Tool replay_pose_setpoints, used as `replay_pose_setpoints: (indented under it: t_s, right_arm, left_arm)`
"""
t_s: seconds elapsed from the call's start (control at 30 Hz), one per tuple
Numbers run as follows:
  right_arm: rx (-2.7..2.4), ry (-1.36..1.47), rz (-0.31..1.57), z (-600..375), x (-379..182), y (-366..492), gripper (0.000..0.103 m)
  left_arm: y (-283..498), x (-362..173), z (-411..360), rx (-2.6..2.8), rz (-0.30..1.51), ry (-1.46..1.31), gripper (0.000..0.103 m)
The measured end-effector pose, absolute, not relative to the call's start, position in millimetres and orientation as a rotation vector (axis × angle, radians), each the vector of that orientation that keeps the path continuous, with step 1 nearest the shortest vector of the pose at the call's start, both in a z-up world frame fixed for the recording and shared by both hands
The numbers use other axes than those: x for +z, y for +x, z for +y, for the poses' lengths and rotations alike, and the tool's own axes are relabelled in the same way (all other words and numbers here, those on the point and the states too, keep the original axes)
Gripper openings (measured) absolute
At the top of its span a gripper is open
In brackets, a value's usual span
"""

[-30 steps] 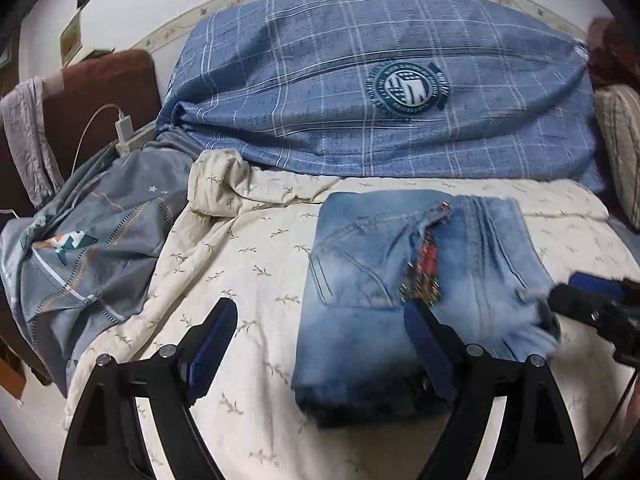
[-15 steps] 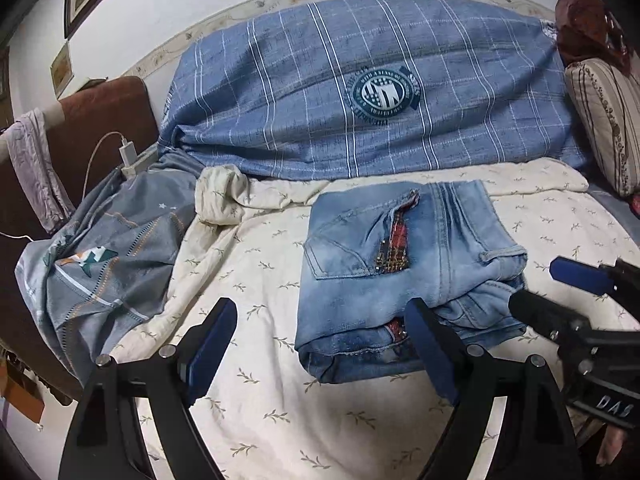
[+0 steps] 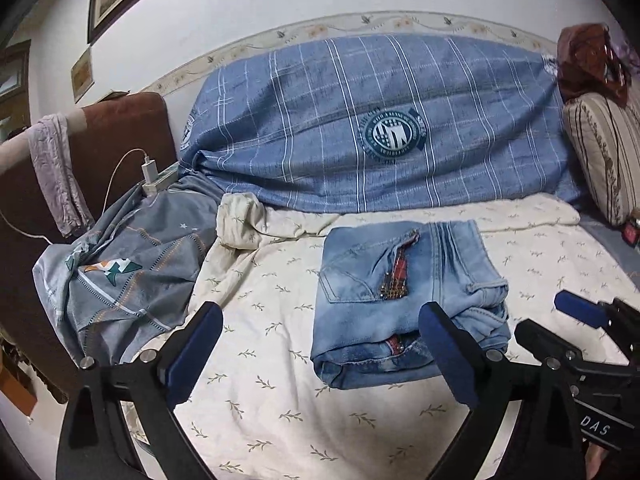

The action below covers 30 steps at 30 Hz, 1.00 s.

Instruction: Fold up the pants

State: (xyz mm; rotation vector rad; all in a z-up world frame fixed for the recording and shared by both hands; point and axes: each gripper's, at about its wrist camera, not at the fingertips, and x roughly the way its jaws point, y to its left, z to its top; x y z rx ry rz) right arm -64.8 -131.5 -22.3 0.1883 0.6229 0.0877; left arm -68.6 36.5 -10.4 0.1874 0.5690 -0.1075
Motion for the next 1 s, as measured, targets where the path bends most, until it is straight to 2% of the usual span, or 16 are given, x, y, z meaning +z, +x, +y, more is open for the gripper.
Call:
replay_pose_setpoints:
  t_s: [0.53, 1.0]
  right_arm:
    - [0.002, 0.215, 0.501, -135, -4, -101, 0.072]
    - [0.003, 0.200, 0.538, -136, -18, -91, 0.073]
  left_arm:
    - [-82, 3, 58, -0.057, 0.531, 0.111, 0.099]
    - [-74, -5, 62, -0.029, 0.548, 0.087, 0.099]
